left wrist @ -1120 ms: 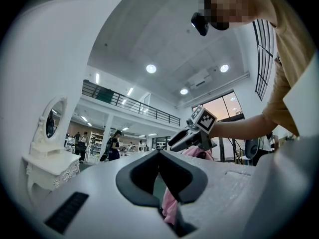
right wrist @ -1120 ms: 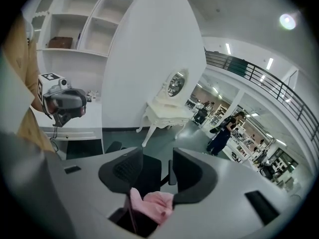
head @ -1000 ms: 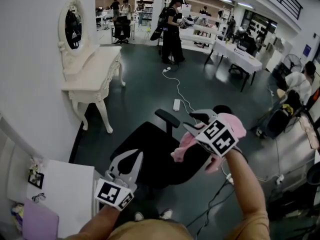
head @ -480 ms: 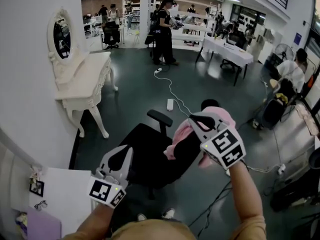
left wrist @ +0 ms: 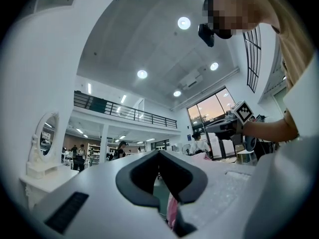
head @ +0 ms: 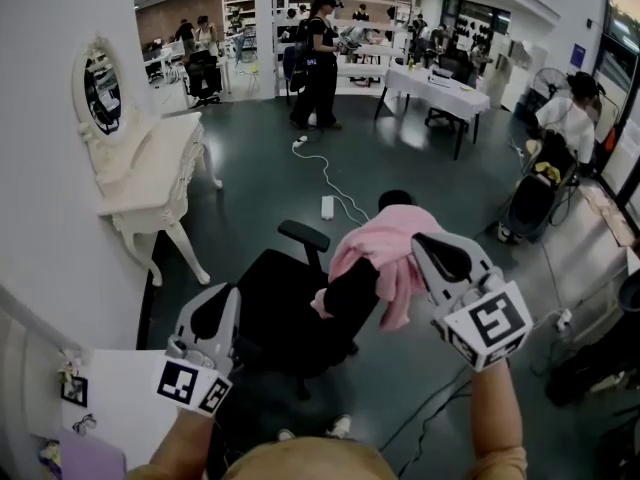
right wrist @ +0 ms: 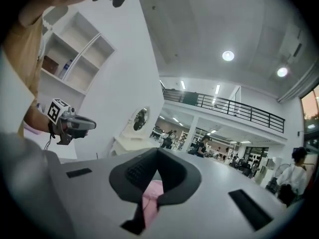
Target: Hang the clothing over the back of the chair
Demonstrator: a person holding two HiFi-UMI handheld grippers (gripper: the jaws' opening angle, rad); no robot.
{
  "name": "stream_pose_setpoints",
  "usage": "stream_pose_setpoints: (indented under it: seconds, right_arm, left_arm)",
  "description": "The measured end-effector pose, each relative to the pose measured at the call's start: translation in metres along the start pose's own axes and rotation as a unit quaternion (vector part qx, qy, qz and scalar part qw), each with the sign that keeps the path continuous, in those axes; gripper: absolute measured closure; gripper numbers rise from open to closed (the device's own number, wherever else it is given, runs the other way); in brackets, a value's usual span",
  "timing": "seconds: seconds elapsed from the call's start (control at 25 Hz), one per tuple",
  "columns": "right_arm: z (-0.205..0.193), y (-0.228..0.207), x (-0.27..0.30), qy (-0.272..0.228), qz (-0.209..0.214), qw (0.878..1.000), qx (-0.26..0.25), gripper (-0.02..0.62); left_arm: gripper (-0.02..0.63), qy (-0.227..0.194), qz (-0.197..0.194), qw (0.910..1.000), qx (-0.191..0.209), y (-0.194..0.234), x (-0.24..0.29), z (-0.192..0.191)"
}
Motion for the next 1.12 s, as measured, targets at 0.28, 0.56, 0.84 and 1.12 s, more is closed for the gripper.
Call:
stream_pose_setpoints:
  seconds: [0.28, 0.56, 0.84, 1.12]
  right_arm:
    - [-0.009, -0.021, -0.051, -0.039, -0.058, 0.996, 0.047, 0.592]
    - [-0.03, -0.016, -0.085, -0.05, -0.099, 0.99, 0.087, 0.592]
    - [-0.046, -0.009, -0.111, -0.054, -0.14, 0.984, 0.1, 0.592]
    - [-0.082, 0.002, -0.128, -0.033, -0.178, 0.972, 0.147, 0.592]
  left_arm:
    - [0.603, -0.012, 0.012, 0.9998, 0.015, 0.002, -0.003, 0.015]
    - [0.603, -0.016, 0.026, 0.9992, 0.026, 0.008, -0.017, 0.022]
    - [0.603, -0.011, 0.047, 0.9987, 0.017, 0.012, -0.037, 0.013]
    - [0.603, -0.001, 0.075, 0.9972, 0.003, 0.014, -0.057, 0.0]
Point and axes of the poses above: the fingertips, and each gripper's own axes: x forward along the fingers, y to its left, z out of its top, the point moved 7 cm from there along -x, backward along the fingers
